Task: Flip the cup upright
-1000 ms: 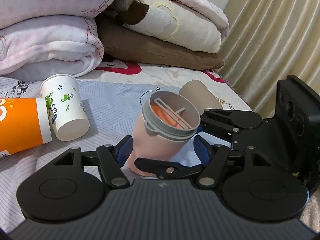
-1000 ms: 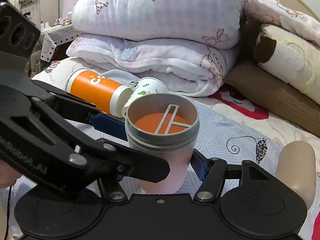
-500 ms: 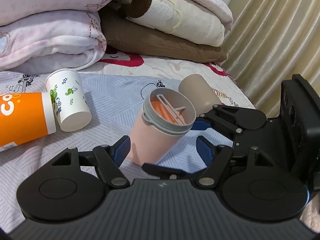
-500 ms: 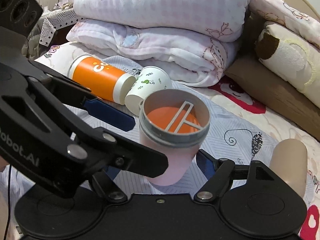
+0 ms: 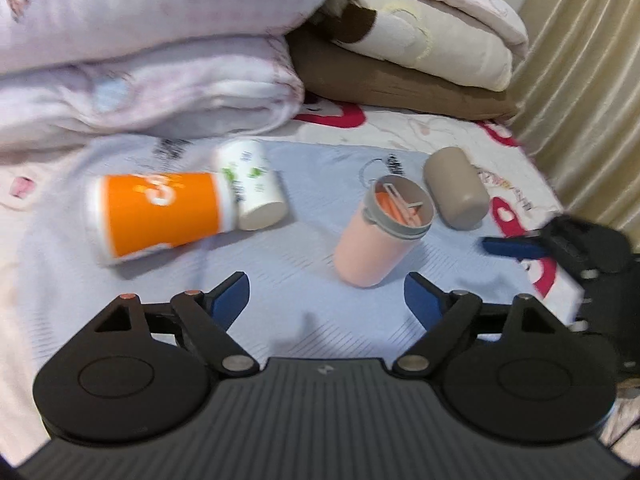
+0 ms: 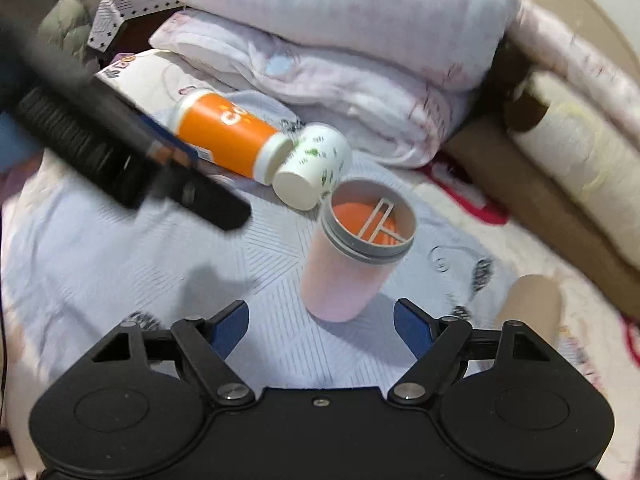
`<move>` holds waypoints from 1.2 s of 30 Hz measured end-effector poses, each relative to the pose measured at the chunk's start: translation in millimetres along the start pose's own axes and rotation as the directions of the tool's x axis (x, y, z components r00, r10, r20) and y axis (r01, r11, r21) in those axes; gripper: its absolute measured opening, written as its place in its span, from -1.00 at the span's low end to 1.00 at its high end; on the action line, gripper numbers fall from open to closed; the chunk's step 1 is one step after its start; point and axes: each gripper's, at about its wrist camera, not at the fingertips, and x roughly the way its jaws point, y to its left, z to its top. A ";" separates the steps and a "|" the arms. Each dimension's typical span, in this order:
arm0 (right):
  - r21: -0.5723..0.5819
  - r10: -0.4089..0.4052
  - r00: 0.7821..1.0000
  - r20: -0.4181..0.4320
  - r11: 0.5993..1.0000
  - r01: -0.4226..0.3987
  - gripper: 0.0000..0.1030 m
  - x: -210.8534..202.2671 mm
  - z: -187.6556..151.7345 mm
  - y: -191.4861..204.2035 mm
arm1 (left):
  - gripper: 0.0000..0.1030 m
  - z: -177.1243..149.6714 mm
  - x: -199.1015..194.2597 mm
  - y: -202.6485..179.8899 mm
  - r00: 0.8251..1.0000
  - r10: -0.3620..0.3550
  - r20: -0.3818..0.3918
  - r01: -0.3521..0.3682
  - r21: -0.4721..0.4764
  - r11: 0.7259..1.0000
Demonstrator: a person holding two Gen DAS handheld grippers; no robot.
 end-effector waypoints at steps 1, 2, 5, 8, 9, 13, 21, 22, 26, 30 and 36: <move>0.002 -0.013 1.000 0.009 1.000 0.013 0.61 -13.4 -0.3 2.2 | 0.69 0.4 -10.7 -2.6 0.999 0.042 0.000 -0.042 0.022 0.999; 0.012 -0.023 1.000 0.017 1.000 0.023 0.61 -26.6 -0.2 3.7 | 0.71 -0.2 -19.7 -5.2 0.997 0.082 0.001 -0.081 0.040 0.996; 0.065 -0.039 0.998 0.050 0.997 0.036 0.62 -63.2 1.2 3.9 | 0.86 -2.2 -46.0 -13.1 0.987 0.157 0.016 -0.158 0.061 0.986; 0.149 -0.062 0.996 0.070 0.988 0.051 0.62 -88.7 2.4 2.3 | 0.90 -6.3 -69.6 -19.2 0.986 0.164 0.024 -0.166 0.064 0.984; 0.182 -0.074 0.995 0.073 0.981 0.059 0.62 -96.8 2.3 2.2 | 0.95 -7.4 -75.8 -21.4 0.986 0.168 0.023 -0.169 0.069 0.983; 0.288 -0.104 0.988 0.118 0.955 0.066 0.63 -128.1 -1.7 3.5 | 0.97 -14.5 -100.9 -31.1 0.977 0.213 0.006 -0.213 0.069 0.975; 0.490 -0.223 0.963 0.152 0.863 0.123 0.89 -175.1 -14.2 18.7 | 0.98 -29.0 -146.6 -54.8 0.965 0.255 0.054 -0.258 0.076 0.963; 0.516 -0.256 0.958 0.128 0.842 0.156 0.97 -179.2 -13.7 20.5 | 0.98 -29.6 -150.4 -58.6 0.963 0.264 0.058 -0.268 0.082 0.960; 0.525 -0.334 0.936 0.110 0.819 0.231 0.97 -190.9 -14.5 29.7 | 0.98 -34.1 -162.6 -72.2 0.948 0.312 0.068 -0.318 0.107 0.942; 0.561 -0.334 0.936 0.110 0.798 0.219 0.97 -199.8 -19.2 32.4 | 0.98 -40.1 -171.0 -78.3 0.934 0.351 0.070 -0.357 0.103 0.928; 0.571 -0.315 0.942 0.118 0.797 0.196 0.97 -206.3 -27.1 41.3 | 0.98 -50.6 -180.3 -81.0 0.928 0.365 0.075 -0.371 0.093 0.924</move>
